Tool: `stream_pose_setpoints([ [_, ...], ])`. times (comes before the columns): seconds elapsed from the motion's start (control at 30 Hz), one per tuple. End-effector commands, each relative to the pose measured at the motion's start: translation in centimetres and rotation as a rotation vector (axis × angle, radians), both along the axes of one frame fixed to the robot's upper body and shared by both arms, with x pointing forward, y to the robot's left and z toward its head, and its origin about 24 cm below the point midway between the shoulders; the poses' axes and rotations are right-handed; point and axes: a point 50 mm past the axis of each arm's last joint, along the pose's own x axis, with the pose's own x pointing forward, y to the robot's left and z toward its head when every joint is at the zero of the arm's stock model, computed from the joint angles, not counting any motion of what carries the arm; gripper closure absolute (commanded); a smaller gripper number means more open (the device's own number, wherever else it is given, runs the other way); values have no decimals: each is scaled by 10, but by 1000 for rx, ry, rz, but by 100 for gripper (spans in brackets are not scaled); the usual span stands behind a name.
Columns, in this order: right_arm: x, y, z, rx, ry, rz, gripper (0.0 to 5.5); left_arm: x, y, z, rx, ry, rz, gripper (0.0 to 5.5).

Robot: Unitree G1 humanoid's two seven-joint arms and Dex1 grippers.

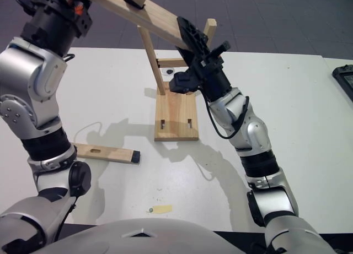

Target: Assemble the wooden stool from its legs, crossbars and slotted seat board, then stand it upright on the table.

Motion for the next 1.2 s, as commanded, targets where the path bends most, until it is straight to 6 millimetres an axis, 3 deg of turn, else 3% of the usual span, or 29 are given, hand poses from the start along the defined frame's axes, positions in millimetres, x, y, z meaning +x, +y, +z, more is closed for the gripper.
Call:
stream_pose_setpoints([
  [0.03, 2, 1, 3, 12, 1, 0, 447, 0, 2, 1, 0, -18, 15, 427],
  [0.6, 6, 3, -11, -56, 64, -27, 447, 5, 4, -11, 93, -10, 87, 445],
  [0.63, 7, 2, -12, -61, 65, -29, 409, 5, 4, -12, 95, -7, 90, 445],
  [0.93, 13, -2, -19, -80, 113, -52, 269, 6, 5, -15, 100, -6, 112, 447],
  [1.03, 10, -19, -24, -19, 215, -61, 222, 5, 9, -16, 148, -28, 142, 447],
  [1.07, 4, -27, -29, 42, 342, 1, 206, 2, 12, -15, 191, -61, 170, 447],
  [1.2, -5, -82, -22, 501, 747, 152, 139, -15, 18, -5, 392, -290, 268, 447],
])
